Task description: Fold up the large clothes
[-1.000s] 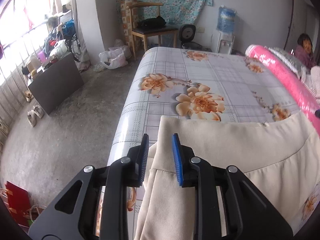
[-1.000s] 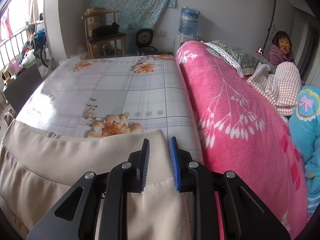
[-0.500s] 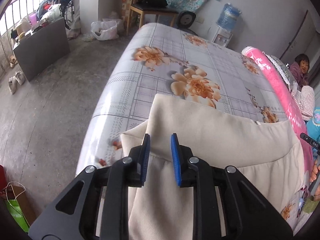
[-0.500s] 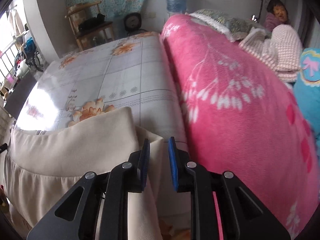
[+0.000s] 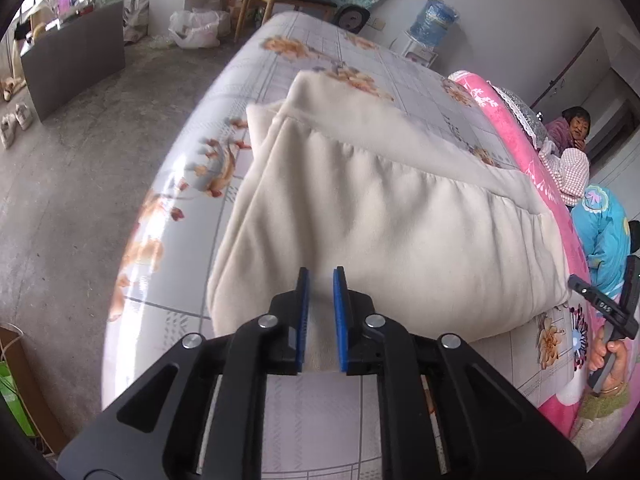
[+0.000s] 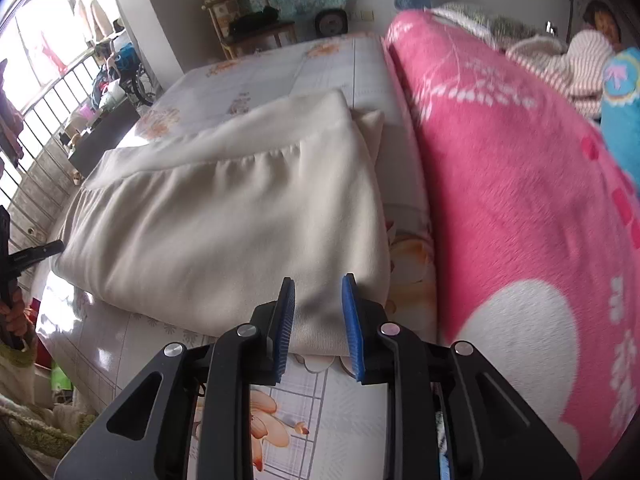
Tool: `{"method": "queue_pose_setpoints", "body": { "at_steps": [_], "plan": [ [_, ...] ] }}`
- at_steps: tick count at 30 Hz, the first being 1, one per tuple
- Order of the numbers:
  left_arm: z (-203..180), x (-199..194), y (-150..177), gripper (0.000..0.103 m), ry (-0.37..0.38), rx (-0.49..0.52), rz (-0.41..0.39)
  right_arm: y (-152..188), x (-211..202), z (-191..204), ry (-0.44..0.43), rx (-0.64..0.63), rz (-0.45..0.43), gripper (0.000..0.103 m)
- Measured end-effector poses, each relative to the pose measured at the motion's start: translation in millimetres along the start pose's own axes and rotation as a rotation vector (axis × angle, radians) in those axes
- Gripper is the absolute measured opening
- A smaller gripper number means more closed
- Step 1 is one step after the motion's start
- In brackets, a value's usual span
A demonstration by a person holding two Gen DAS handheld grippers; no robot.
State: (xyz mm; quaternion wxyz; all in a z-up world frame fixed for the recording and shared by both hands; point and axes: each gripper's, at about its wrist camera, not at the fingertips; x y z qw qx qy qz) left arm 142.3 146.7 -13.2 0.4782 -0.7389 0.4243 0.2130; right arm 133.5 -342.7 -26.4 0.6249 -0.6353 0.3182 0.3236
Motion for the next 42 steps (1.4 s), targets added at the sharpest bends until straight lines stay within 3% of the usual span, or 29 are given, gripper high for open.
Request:
{"method": "queue_pose_setpoints", "body": {
  "at_steps": [2,5,7,10,12,14,16,18,20,21,23,25,28,30,32,34,36,39,42],
  "plan": [
    [-9,-12,8,0.020,0.007,0.046,-0.020,3,-16,8,-0.016,-0.059,-0.043,0.029],
    [-10,1,23,0.021,-0.075,0.062,0.036,17,5,10,0.016,-0.073,0.037,0.033],
    [-10,-5,25,0.021,-0.089,0.059,0.013,22,13,10,0.062,-0.080,0.063,0.033],
    [-33,-33,19,0.025,-0.099,0.141,-0.090,11,-23,22,0.081,-0.085,-0.015,0.036],
    [-51,-42,14,0.033,-0.079,0.199,-0.138,2,-45,41,0.070,-0.119,-0.099,0.050],
    [-71,-32,10,0.036,-0.045,0.249,-0.133,-9,-50,63,0.017,-0.122,-0.155,0.056],
    [-90,-6,8,0.037,-0.030,0.285,-0.084,-15,-37,87,-0.052,-0.111,-0.154,0.059],
    [-100,27,13,0.037,-0.060,0.300,-0.023,-16,-13,111,-0.075,-0.126,-0.121,0.060],
    [-100,61,23,0.040,-0.159,0.310,0.055,-8,16,128,-0.075,-0.135,-0.049,0.060],
    [-99,63,28,0.040,-0.172,0.321,0.033,-3,30,133,-0.051,-0.150,-0.004,0.060],
    [-104,58,28,0.041,-0.187,0.336,0.035,2,25,147,0.018,-0.230,-0.035,0.060],
    [-109,46,24,0.040,-0.155,0.358,-0.009,-2,11,156,0.033,-0.255,-0.061,0.060],
    [-118,40,16,0.042,-0.080,0.371,-0.052,-10,-6,167,-0.043,-0.257,-0.140,0.060],
    [-121,54,14,0.044,-0.091,0.370,-0.025,-12,0,179,-0.080,-0.272,-0.146,0.060],
    [-117,76,16,0.045,-0.123,0.361,0.029,-8,21,190,-0.100,-0.285,-0.100,0.060],
    [-120,78,20,0.045,-0.162,0.395,0.025,-3,43,195,-0.078,-0.285,-0.035,0.060],
    [-122,70,13,0.046,-0.133,0.382,0.020,-10,35,189,-0.099,-0.244,-0.026,0.060],
    [-123,64,-10,0.050,-0.108,0.358,-0.040,-31,20,181,-0.086,-0.203,-0.110,0.060],
    [-122,82,-34,0.050,-0.113,0.321,-0.048,-50,29,175,-0.032,-0.152,-0.149,0.060]
  ]
}}
Point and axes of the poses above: each gripper's, at about its wrist camera, not at the fingertips, and x roughly the way its jaws point, z to its left, y to its underside, and after that the axes turned 10 degrees about y, right-handed
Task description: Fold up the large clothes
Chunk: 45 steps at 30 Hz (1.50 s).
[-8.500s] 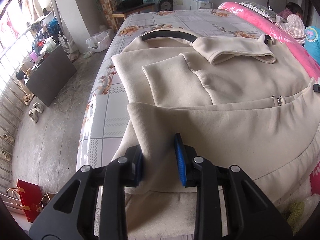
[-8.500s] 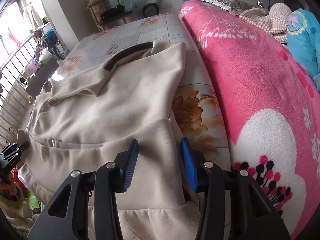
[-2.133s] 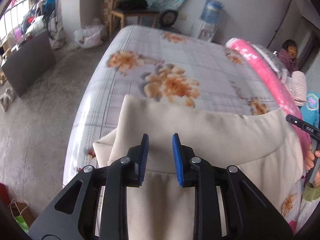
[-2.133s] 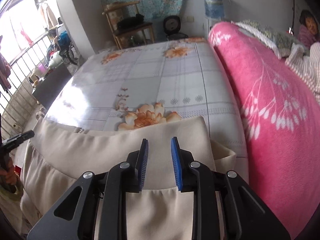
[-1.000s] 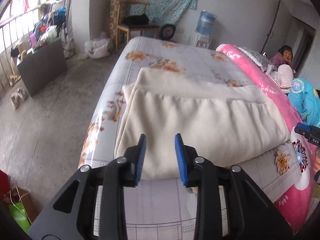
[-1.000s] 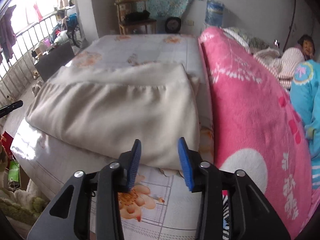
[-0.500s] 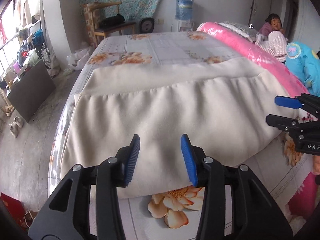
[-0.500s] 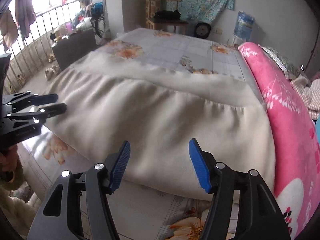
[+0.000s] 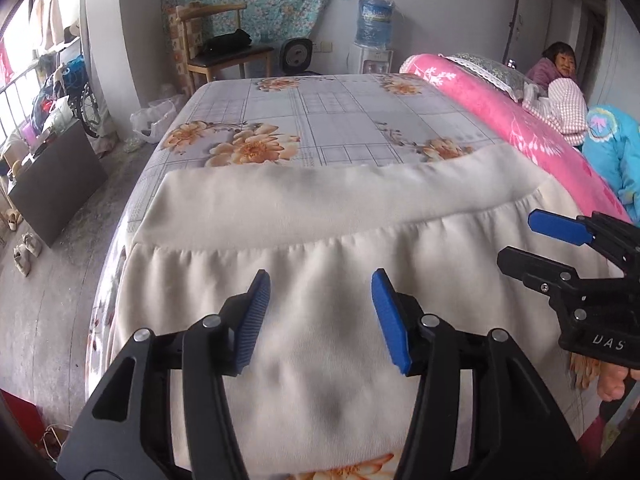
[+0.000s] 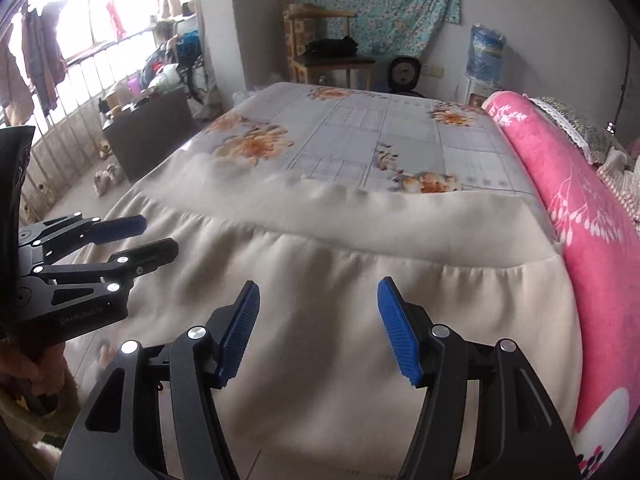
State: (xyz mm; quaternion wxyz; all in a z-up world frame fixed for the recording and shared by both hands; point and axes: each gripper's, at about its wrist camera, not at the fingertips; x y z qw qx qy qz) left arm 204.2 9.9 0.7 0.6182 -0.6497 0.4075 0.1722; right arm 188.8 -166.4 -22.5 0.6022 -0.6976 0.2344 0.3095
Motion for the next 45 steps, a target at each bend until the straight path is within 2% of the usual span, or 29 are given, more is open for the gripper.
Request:
{"method": "queue_pose_setpoints", "body": {
  "at_steps": [1,3,6,7,9,10,12,13,14,15,16,17,19,21,23,24,26,27,30,31,33,36,38,39,41,45],
  "plan": [
    [3,10,-4,0.050,0.002,-0.012,0.015,-1,10,-3,0.015,0.016,0.006,0.060],
    [9,34,-3,0.053,-0.010,-0.027,0.084,3,41,-3,0.049,0.007,0.084,0.060],
    [6,30,-6,0.053,-0.016,0.017,0.076,-1,41,1,0.061,-0.069,0.093,0.060],
    [7,24,-9,0.053,-0.014,0.016,0.049,-7,33,-4,0.066,-0.062,0.062,0.060],
    [15,17,-19,0.053,-0.026,-0.003,0.006,-22,20,-22,0.096,-0.017,0.005,0.061],
    [23,19,-23,0.053,-0.044,-0.027,0.010,-29,19,-34,0.122,0.017,-0.005,0.062],
    [43,32,-27,0.054,-0.065,-0.099,0.060,-36,30,-60,0.144,0.094,0.010,0.062],
    [55,40,-25,0.056,-0.046,-0.140,0.080,-35,43,-72,0.158,0.125,0.049,0.062],
    [64,41,-24,0.056,-0.011,-0.172,0.076,-31,61,-83,0.164,0.154,0.123,0.062],
    [67,38,-24,0.056,0.005,-0.188,0.066,-26,73,-94,0.112,0.199,0.171,0.062],
    [67,33,-25,0.056,-0.002,-0.191,0.064,-23,71,-104,0.067,0.251,0.163,0.062],
    [66,26,-26,0.055,-0.023,-0.185,0.053,-22,66,-108,0.066,0.264,0.173,0.062],
    [65,9,-23,0.055,-0.018,-0.179,0.025,-21,46,-110,0.104,0.264,0.144,0.062],
    [66,-9,-14,0.057,-0.025,-0.172,0.010,-14,24,-109,0.086,0.259,0.117,0.064],
    [70,-17,2,0.062,-0.061,-0.169,0.030,1,8,-103,0.120,0.226,0.108,0.071],
    [73,-14,12,0.063,-0.087,-0.175,0.057,10,5,-101,0.143,0.204,0.115,0.075],
    [84,-6,29,0.063,-0.104,-0.212,0.105,29,15,-98,0.183,0.175,0.171,0.077],
    [87,-8,32,0.064,-0.093,-0.228,0.088,36,22,-99,0.189,0.173,0.201,0.077],
    [75,-32,30,0.063,-0.106,-0.203,0.052,35,7,-100,0.190,0.199,0.191,0.077],
    [69,-44,31,0.064,-0.102,-0.185,0.025,33,-6,-96,0.194,0.190,0.161,0.077],
    [54,-62,39,0.074,-0.080,-0.152,-0.014,33,-30,-84,0.182,0.162,0.102,0.081],
    [35,-51,60,0.079,-0.069,-0.122,0.052,50,-34,-63,0.168,0.118,0.096,0.089],
    [29,-33,72,0.079,-0.121,-0.136,0.134,64,-11,-53,0.206,0.087,0.183,0.089],
    [25,-36,73,0.079,-0.137,-0.140,0.113,68,-5,-52,0.223,0.089,0.205,0.089],
    [17,-53,70,0.079,-0.112,-0.141,0.073,66,-20,-52,0.221,0.108,0.187,0.089],
    [-7,-88,73,0.085,-0.104,-0.093,0.001,63,-74,-45,0.191,0.116,0.079,0.089]
  ]
}}
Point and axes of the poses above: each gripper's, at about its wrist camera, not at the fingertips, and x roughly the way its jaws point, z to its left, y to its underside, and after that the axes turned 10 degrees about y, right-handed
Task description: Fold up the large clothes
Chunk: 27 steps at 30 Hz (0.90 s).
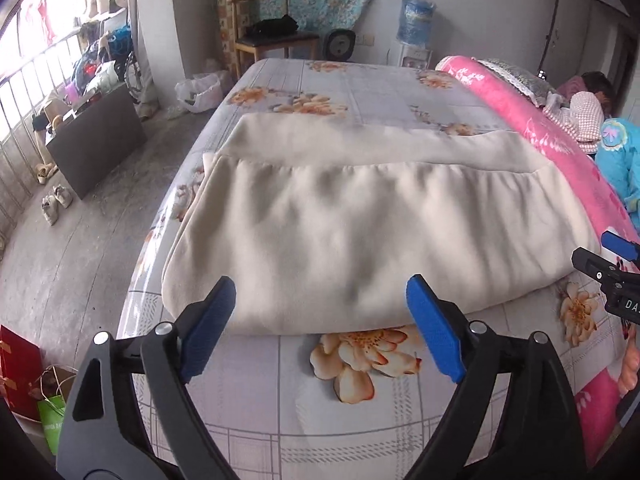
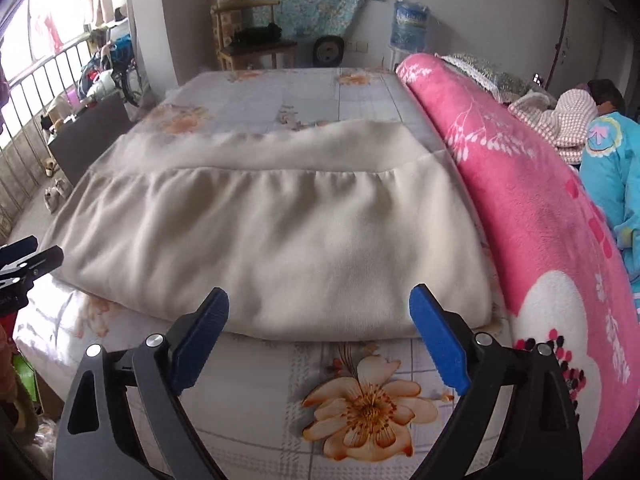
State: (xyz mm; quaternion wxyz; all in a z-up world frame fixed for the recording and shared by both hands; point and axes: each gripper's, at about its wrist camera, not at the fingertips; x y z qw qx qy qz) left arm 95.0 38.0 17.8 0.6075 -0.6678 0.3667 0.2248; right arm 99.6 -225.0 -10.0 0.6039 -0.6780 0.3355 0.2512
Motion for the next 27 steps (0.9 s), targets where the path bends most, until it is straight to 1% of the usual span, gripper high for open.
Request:
{"method": "queue_pose_setpoints", "body": {
  "at_steps": [2,3,6,9,12,13,15,17,19,21,23,26,27],
  "plan": [
    [-8,-14,6,0.087,0.007,0.001,-0.015,9,-20,1,-0.024,0.006,-0.020,0.094],
    [-11,-21,9,0.091,0.013,-0.005,-0.020,16,-28,2,-0.030,0.004,-0.029,0.097],
    [-18,-34,14,0.092,0.021,-0.024,-0.028,30,-46,6,-0.012,0.000,-0.037,0.097],
    [-23,-45,17,0.094,0.034,-0.037,-0.048,36,-59,6,-0.003,0.023,-0.041,0.097],
    [-22,-51,17,0.095,0.059,-0.072,-0.050,40,-64,6,0.005,0.043,-0.046,0.097],
    [-23,-53,17,0.095,0.055,-0.080,-0.050,41,-61,6,0.013,0.050,-0.042,0.097],
    [-25,-54,17,0.095,0.018,-0.086,-0.057,43,-57,8,0.047,0.059,-0.026,0.097],
    [-27,-51,16,0.095,-0.029,-0.085,-0.049,43,-55,11,0.060,0.062,-0.017,0.097],
    [-29,-48,16,0.095,-0.059,-0.078,-0.035,42,-53,15,0.064,0.055,-0.009,0.097],
    [-29,-44,16,0.095,-0.083,-0.079,-0.026,40,-47,21,0.078,0.028,0.024,0.097],
    [-32,-43,15,0.095,-0.122,-0.053,-0.023,38,-38,25,0.093,0.011,0.059,0.097],
    [-38,-40,14,0.095,-0.137,-0.017,-0.018,36,-32,27,0.090,0.013,0.080,0.097],
    [-38,-38,13,0.095,-0.124,-0.025,-0.005,35,-32,27,0.085,0.014,0.083,0.097]
  ]
}}
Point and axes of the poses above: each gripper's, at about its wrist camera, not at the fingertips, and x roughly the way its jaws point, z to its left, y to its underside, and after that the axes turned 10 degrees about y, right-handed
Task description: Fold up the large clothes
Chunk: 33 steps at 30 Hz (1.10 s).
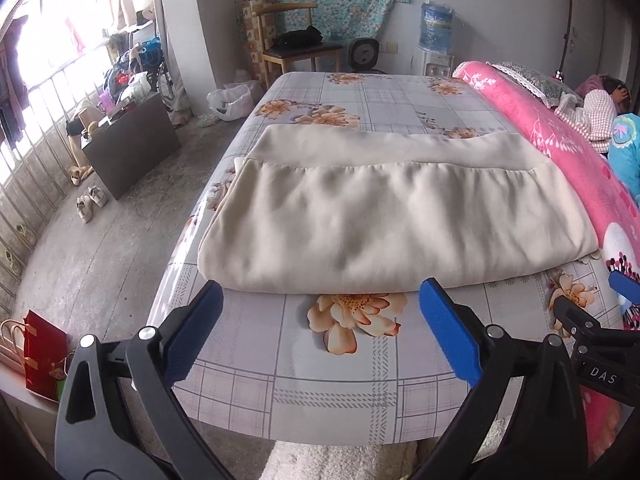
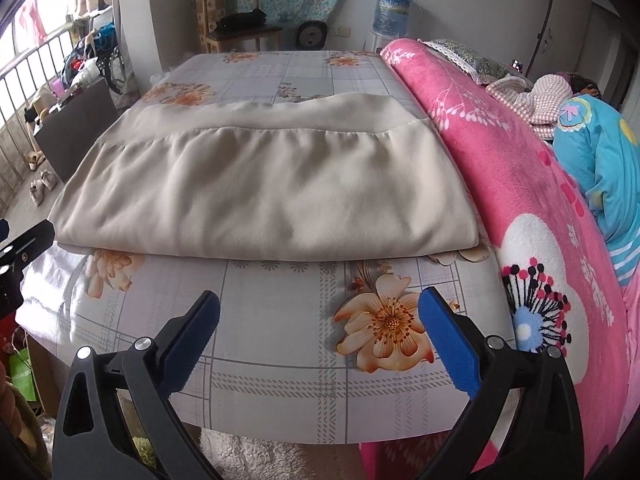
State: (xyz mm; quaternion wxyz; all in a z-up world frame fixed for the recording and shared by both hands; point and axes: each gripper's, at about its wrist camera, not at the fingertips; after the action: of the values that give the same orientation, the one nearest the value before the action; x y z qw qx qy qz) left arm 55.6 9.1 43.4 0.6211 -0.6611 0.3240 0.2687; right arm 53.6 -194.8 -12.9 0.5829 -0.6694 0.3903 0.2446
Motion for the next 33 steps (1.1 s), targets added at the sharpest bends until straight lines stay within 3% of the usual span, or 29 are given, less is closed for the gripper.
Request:
{"method": "queue_pose_setpoints", "body": {
  "at_steps": [6,15,33],
  "plan": [
    [4,11,1,0.095,0.079,-0.089,0.052,-7,-2,1,-0.004,0.008,0.012,0.097],
    [0,22,7,0.095,0.067,-0.086,0.099,-8,3,5,0.001,-0.008,0.030,0.097],
    [-2,22,10,0.095,0.063,-0.074,0.106,-9,-2,2,0.008,0.002,0.023,0.097]
  ]
}}
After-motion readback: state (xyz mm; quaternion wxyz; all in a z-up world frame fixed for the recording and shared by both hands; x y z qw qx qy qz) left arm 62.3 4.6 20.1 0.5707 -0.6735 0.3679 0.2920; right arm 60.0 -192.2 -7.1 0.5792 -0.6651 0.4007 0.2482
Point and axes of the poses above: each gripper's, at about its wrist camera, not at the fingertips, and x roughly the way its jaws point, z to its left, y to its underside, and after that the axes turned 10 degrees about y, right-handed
